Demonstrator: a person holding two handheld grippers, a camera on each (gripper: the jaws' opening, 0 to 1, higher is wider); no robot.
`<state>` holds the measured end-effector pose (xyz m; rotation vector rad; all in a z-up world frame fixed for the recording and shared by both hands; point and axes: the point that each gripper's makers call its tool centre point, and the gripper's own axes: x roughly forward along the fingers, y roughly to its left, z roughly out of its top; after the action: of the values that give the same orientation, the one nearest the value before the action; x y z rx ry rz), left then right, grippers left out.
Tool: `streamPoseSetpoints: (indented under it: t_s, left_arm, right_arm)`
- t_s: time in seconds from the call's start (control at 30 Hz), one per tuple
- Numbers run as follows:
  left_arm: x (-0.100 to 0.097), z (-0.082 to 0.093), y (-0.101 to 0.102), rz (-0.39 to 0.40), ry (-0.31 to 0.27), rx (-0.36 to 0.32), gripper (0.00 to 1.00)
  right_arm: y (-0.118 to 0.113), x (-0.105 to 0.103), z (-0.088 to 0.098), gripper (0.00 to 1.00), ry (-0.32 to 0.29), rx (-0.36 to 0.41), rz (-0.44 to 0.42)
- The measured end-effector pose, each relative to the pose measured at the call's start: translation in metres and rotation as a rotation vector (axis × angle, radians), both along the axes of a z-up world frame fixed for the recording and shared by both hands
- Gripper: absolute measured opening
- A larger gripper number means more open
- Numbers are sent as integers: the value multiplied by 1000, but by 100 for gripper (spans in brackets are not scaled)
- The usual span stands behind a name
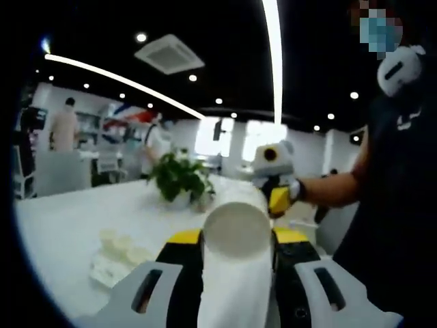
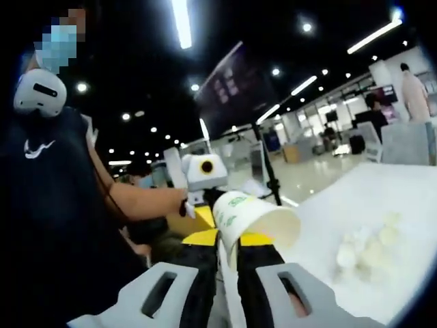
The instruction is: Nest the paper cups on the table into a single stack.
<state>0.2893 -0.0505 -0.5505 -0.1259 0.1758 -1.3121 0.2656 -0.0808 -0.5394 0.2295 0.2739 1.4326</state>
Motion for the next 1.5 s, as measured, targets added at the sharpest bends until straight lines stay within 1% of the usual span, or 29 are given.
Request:
streamPoseSetpoints:
  t_s: [0.2,0.27,0.43,0.5,0.57,0.6,0.63,0.67,0.73,0.77,0.9,0.97,1.0,1.1,1.2,1.23,1.3,1.4,1.5]
  left_arm:
    - [3,2,0,16,-1,-14,42]
    - [4,3,0,20,4,-20,43]
    - [7,2,1,36,6,-18,45]
    - [9,1,3,48,14,-15,49]
    - [13,-3,5,75,24,4,54]
    - [16,-7,8,94,31,20,58]
    - [19,-11,10,116,47,41,62]
    - [24,-17,13,149,64,66,68]
    - [32,-27,20,201,65,122,76]
    - [34,-30,23,214,65,133,80]
    - [39,-32,33,263,61,132,90]
    - [43,-36,41,303,47,155,95]
    - [45,-38,44,320,41,168,97]
    - [49,-46,57,366,39,210,99]
    - [48,-50,64,385,38,222,99]
    - [50,-55,70,407,46,243,99]
    - [50,-61,76,429,53,262,99]
    - [49,-66,81,445,61,267,99]
    - [48,-72,88,466,68,280,99]
  right_arm:
    - [-2,4,2,3,-12,2,-9]
    - [-3,5,3,2,-6,7,-10]
    - [-2,6,3,1,-15,2,-13]
    - [-3,9,1,0,-31,-12,-26]
    - [-3,11,-1,0,-54,-40,-39]
    - [-4,13,-1,0,-67,-52,-45]
    - [-4,15,-2,0,-84,-71,-51]
    - [-5,16,-4,0,-108,-105,-57]
    - [-5,18,-5,0,-130,-129,-59]
    - [-4,19,-5,0,-140,-147,-56]
    - [-4,20,-6,0,-180,-212,-49]
    - [-4,22,-7,0,-198,-245,-48]
    - [-4,22,-7,0,-200,-249,-47]
    - [-2,24,-5,0,-203,-276,-46]
    - [-3,28,-10,0,-245,-347,-39]
    - [-2,28,-12,0,-263,-377,-27]
    - [0,27,-15,0,-274,-407,-10]
    - [3,25,-23,0,-319,-488,26]
    - [5,24,-28,0,-356,-536,46]
